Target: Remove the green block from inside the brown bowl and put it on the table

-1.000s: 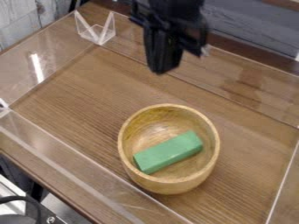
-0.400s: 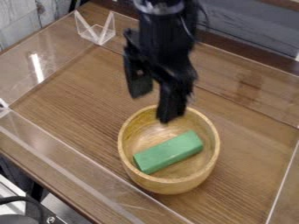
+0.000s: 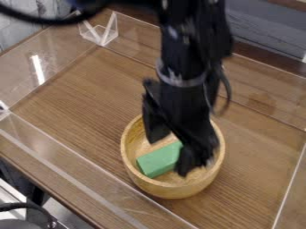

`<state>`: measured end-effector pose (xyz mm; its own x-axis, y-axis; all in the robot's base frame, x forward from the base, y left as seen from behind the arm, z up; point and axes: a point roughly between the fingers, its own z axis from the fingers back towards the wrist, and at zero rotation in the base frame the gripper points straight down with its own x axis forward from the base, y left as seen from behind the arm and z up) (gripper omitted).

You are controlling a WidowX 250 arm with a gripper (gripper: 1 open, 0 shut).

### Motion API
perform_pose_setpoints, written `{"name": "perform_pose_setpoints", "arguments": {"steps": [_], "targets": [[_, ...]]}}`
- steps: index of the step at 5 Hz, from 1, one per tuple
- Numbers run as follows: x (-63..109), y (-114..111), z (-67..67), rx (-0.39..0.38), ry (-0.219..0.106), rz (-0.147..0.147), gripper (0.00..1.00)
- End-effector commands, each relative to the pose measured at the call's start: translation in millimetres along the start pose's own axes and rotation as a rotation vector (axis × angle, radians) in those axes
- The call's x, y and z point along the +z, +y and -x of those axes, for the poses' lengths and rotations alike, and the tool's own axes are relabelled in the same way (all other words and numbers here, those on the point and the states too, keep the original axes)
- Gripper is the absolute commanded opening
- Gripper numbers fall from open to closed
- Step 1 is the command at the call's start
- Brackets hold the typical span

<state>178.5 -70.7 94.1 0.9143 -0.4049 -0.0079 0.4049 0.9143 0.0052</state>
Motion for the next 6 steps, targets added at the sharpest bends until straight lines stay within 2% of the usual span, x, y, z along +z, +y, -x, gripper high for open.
{"name": "perform_pose_setpoints", "arguments": {"steps": [1, 2, 3, 6], "targets": [[-15.7, -6.9, -3.1, -0.014, -0.048, -0.017, 1.0], [-6.6, 13.7, -3.7, 0.029, -0.055, -0.026, 1.0], [-7.1, 22.8, -5.2, 0.051, -0.058, -0.024, 1.0], [-18.0, 29.5, -12.0, 0.058, -0.062, -0.015, 1.0]]}}
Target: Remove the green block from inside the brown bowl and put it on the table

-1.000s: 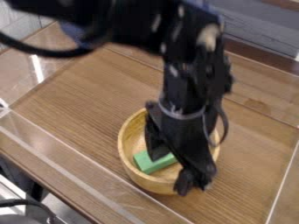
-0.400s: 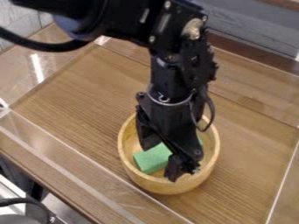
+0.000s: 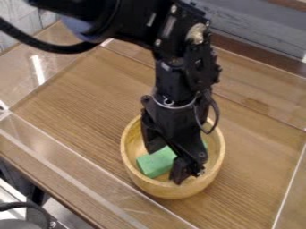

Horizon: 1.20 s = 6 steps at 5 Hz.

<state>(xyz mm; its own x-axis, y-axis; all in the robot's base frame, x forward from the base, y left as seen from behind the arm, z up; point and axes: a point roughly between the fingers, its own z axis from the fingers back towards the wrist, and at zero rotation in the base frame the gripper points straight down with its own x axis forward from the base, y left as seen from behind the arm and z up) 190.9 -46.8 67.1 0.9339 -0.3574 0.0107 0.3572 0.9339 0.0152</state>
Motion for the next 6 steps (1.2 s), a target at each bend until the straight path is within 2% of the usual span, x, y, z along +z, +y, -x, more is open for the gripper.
{"name": "perform_pose_setpoints", "arguments": {"steps": [1, 6], "targets": [[5.4, 3.2, -12.4, 0.006, -0.045, 0.0, 1.0], [-16.4, 9.6, -18.8, 0.017, -0.043, 0.021, 1.0]]}}
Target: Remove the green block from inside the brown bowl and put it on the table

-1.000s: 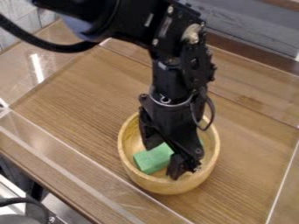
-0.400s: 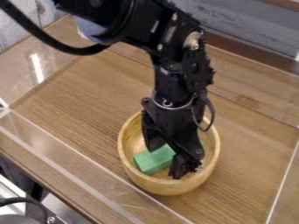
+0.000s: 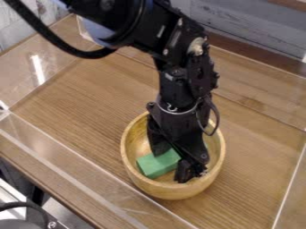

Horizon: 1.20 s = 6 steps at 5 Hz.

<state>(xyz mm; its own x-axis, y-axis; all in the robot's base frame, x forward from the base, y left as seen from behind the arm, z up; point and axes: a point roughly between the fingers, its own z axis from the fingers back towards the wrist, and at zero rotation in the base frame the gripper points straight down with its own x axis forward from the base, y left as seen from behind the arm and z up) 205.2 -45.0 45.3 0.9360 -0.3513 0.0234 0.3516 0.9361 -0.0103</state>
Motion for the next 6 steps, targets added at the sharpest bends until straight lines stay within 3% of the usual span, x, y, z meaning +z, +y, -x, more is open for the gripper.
{"name": "perform_pose_setpoints", "arguments": {"steps": [1, 6], "targets": [[2.0, 3.7, -6.1, 0.016, -0.025, -0.001, 1.0], [-12.7, 11.0, -2.5, 0.039, -0.005, 0.017, 1.0]]}}
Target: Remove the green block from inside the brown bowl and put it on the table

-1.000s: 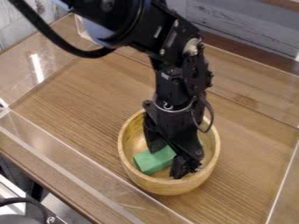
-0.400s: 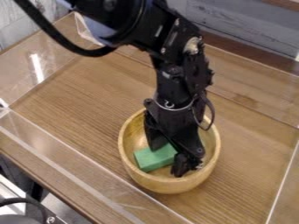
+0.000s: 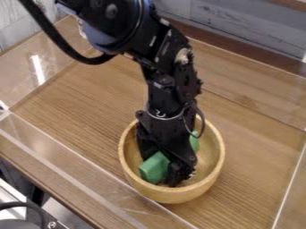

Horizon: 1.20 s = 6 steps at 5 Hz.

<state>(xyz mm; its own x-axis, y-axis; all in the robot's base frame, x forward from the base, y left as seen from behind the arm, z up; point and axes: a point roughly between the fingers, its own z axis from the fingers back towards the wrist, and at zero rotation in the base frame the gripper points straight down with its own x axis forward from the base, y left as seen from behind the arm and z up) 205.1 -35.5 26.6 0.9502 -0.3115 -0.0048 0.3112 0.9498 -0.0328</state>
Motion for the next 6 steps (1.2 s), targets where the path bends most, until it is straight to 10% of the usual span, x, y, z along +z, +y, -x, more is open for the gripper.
{"name": "perform_pose_setpoints", "arguments": {"steps": [1, 6], "targets": [[4.5, 2.5, -5.8, 0.0, -0.032, -0.001, 0.0], [6.7, 4.2, 1.5, 0.032, -0.003, 0.039, 0.0]]}}
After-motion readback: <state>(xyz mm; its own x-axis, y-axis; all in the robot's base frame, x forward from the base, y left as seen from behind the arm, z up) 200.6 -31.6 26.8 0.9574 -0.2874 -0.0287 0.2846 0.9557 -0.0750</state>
